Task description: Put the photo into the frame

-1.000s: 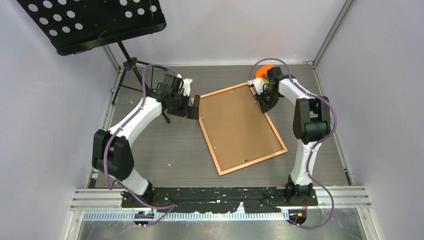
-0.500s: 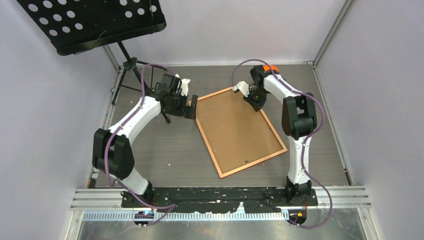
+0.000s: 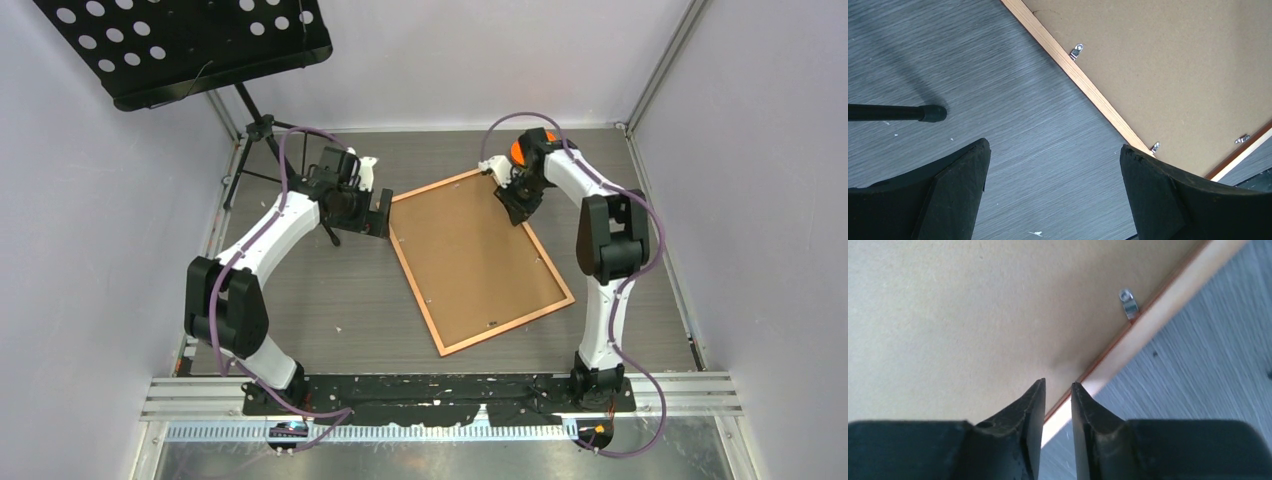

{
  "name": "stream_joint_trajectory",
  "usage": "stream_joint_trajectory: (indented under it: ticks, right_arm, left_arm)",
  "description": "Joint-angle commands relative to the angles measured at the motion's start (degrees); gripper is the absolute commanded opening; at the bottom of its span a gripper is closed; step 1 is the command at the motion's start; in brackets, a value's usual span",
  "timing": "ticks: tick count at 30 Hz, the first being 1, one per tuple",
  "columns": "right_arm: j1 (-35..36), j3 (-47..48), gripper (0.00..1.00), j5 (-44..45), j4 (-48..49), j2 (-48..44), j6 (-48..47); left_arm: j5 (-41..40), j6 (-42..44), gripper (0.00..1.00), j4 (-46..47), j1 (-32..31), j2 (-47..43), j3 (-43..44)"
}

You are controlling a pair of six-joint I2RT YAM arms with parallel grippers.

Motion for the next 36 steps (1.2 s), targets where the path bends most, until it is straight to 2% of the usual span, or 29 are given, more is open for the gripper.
stream_joint_trajectory:
  ticks: [1, 5, 16, 27, 36]
  right_arm:
    - [-1.93, -2.87, 0.38, -4.15, 4.94, -9.16, 6.36]
    - [-3.11, -5.70, 0.48, -2.63, 7.38, -10.56, 8.75]
    - [-5.48, -7.05, 0.62, -0.68, 10.55, -6.55, 12.20]
    - [-5.62, -7.05, 0.56, -0.59, 10.95, -3.29, 12.09]
    - [-5.78, -6.50, 0.40, -0.90, 10.14, -1.64, 11.31]
  left_arm:
    - [1.59, 0.50, 1.00, 0.21, 0.30, -0.16, 0.40]
    - [1.97, 0.41, 0.99, 0.30, 0.30, -0.59, 0.17]
    - [2.37, 0.36, 1.00, 0.65, 0.30, -1.15, -0.45]
    - [2.70, 0.23, 1.00, 0.62, 0.30, -0.77, -0.19]
    - [2.67, 0.19, 1.00, 0.56, 0.39, -0.58, -0.09]
